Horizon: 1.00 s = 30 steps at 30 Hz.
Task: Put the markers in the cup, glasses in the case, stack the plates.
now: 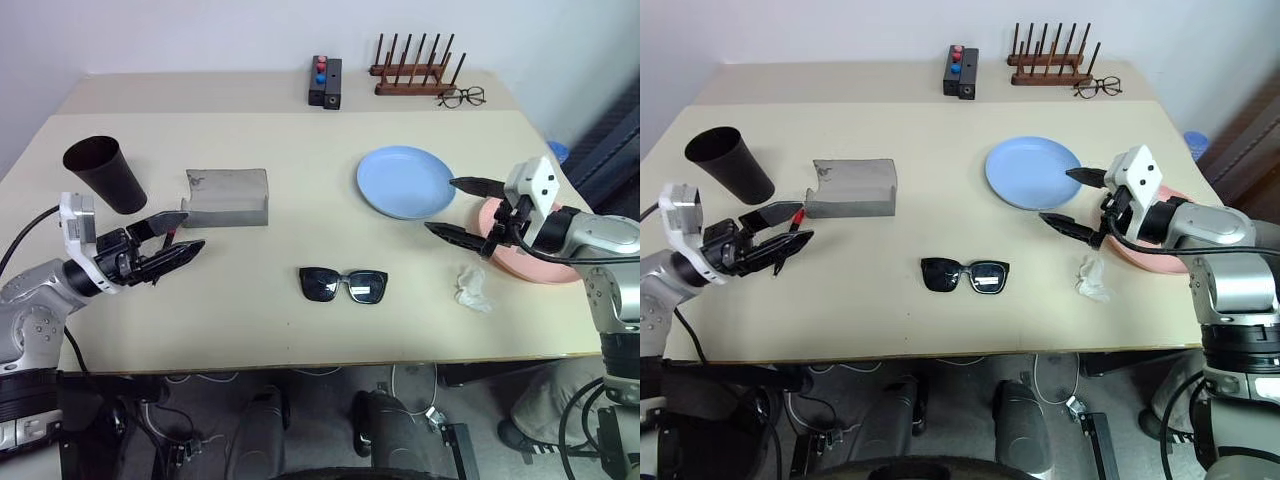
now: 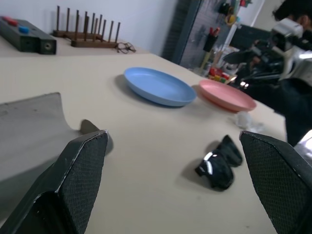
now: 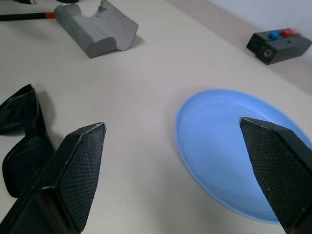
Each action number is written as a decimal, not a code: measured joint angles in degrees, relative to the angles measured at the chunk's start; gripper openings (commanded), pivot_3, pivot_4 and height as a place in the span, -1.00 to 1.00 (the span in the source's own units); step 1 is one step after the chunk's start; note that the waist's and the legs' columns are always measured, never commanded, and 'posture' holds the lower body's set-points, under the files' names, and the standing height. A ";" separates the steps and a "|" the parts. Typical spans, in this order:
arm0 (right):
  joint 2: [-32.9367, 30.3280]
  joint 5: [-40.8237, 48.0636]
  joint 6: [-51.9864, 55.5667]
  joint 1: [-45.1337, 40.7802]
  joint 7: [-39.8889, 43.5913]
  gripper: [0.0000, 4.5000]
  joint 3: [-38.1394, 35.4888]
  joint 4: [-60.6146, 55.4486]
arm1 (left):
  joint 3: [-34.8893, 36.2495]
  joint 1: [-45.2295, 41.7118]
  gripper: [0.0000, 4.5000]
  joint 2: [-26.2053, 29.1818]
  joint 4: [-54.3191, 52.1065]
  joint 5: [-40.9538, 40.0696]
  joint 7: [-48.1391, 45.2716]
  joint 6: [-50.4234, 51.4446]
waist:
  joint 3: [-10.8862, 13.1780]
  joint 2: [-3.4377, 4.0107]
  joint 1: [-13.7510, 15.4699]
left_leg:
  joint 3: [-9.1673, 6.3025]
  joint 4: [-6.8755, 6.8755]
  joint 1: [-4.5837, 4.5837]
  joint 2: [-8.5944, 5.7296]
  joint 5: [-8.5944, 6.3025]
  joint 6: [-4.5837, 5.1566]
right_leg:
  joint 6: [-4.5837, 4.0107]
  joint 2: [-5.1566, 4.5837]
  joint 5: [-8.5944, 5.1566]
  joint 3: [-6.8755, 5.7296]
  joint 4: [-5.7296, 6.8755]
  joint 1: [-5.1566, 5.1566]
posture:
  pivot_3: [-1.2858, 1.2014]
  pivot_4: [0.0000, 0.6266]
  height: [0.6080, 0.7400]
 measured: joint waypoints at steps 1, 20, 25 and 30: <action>0.26 0.00 -0.05 0.00 -0.13 0.99 0.00 -0.04 | 0.00 0.05 1.00 0.00 0.00 0.15 0.00 0.00 | 0.00 0.00 -0.03 | 0.01 0.00 0.00 0.01 0.00 0.00 | 0.00 0.01 0.00 0.00 0.00 -0.01 | 0.03 -0.52 1.00; 9.09 -2.17 1.58 -3.79 -7.51 0.99 4.98 -1.23 | 5.84 1.77 1.00 4.79 8.34 4.69 7.87 -1.93 | 0.02 0.03 -0.11 | 0.10 -0.13 -0.02 0.08 0.00 0.00 | -0.06 0.06 0.05 0.08 -0.01 -0.18 | 0.03 -0.52 1.00; 9.23 -0.01 3.98 -3.27 -6.25 0.99 5.23 -3.52 | 8.02 1.78 1.00 7.97 10.57 7.48 12.82 -2.10 | 0.00 -0.01 0.80 | 0.12 -0.13 -0.04 0.08 -0.01 -0.01 | -0.06 0.06 0.04 0.08 -0.03 -0.18 | 0.03 -0.52 1.00; 9.33 2.94 5.45 -1.65 -2.51 0.99 6.24 -6.51 | 6.51 1.21 1.00 15.59 11.34 10.34 14.43 3.80 | 0.02 0.02 1.23 | 0.16 -0.19 -0.03 0.10 -0.07 -0.13 | -0.09 0.06 0.03 0.10 -0.13 -0.20 | 0.03 -0.52 1.00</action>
